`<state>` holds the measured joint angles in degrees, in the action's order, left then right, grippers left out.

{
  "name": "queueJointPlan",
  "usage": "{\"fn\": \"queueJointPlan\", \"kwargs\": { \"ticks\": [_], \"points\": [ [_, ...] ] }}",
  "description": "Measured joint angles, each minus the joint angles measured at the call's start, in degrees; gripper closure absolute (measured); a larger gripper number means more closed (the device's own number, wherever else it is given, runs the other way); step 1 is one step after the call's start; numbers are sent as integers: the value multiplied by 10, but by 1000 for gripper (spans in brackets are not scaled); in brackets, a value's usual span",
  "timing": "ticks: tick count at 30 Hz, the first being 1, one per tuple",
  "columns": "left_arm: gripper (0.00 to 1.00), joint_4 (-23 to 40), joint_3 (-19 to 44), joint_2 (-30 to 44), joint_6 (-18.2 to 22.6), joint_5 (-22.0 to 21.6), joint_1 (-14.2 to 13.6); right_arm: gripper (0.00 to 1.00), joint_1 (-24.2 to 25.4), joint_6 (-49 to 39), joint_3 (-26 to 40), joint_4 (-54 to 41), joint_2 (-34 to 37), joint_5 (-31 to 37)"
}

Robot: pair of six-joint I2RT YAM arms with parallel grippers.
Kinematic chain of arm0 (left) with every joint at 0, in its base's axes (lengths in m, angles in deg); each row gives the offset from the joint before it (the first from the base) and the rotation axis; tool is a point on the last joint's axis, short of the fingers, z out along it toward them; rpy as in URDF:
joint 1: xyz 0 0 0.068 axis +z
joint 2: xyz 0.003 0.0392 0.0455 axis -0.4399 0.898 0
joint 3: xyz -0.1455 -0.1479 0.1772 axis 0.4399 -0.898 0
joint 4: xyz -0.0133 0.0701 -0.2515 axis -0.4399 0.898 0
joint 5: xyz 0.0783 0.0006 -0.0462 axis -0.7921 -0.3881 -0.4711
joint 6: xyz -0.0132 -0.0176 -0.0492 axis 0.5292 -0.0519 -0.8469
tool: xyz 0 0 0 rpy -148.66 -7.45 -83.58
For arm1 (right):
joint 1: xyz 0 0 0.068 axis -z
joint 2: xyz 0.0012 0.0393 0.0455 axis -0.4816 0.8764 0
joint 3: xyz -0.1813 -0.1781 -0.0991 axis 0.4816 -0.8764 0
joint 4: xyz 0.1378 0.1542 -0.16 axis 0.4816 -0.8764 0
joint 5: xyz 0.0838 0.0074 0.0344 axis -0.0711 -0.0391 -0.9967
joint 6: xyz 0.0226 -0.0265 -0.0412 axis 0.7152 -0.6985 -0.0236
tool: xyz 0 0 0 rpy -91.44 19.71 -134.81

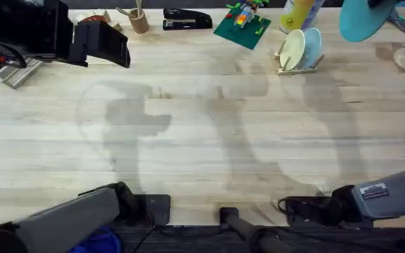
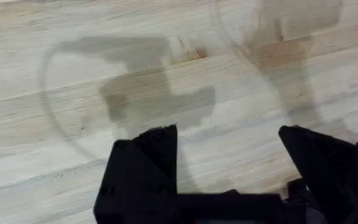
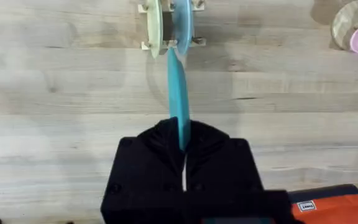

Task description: Pick up the plates from the table one by one and place each into a slot on the dish rack.

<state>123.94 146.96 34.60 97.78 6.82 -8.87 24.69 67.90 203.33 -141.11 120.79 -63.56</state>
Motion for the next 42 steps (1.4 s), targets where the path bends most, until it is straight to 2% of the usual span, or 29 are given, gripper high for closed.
{"fn": "queueJointPlan", "kwargs": {
  "ticks": [21,33,42],
  "points": [
    [6,0,0,0,0,0,0,966,0,0,-3,30,0,23],
    [6,0,0,0,0,0,0,966,-21,0,-102,132,0,30],
    [6,0,0,0,0,0,0,966,-22,0,-149,164,0,30]
  ]
}}
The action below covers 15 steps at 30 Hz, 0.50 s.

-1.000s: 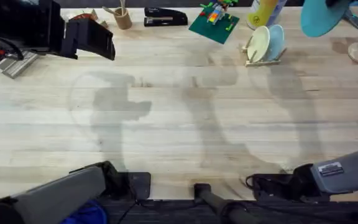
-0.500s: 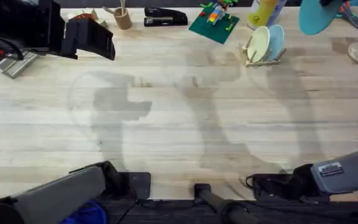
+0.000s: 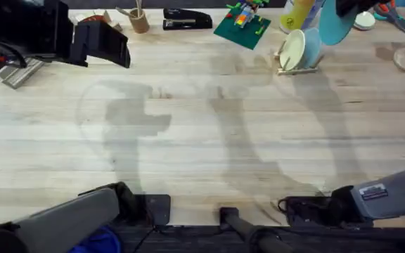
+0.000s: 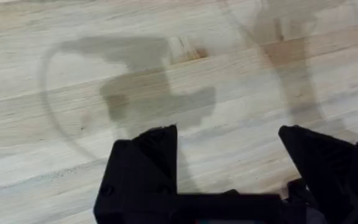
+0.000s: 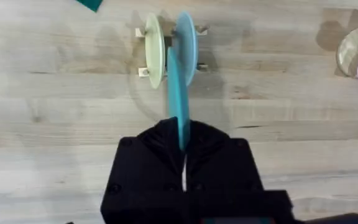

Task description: Pick up the plates from the table one by one and place each into a slot on the dish rack.

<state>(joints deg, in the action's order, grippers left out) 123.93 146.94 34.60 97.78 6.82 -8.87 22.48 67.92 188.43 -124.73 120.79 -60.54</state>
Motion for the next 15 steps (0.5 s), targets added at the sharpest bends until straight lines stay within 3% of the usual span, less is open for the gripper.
{"fn": "queueJointPlan", "kwargs": {
  "ticks": [10,15],
  "points": [
    [6,0,0,0,0,0,0,965,0,0,-17,9,-1,8],
    [6,0,0,0,0,0,0,965,0,0,-68,31,-24,12]
  ]
}}
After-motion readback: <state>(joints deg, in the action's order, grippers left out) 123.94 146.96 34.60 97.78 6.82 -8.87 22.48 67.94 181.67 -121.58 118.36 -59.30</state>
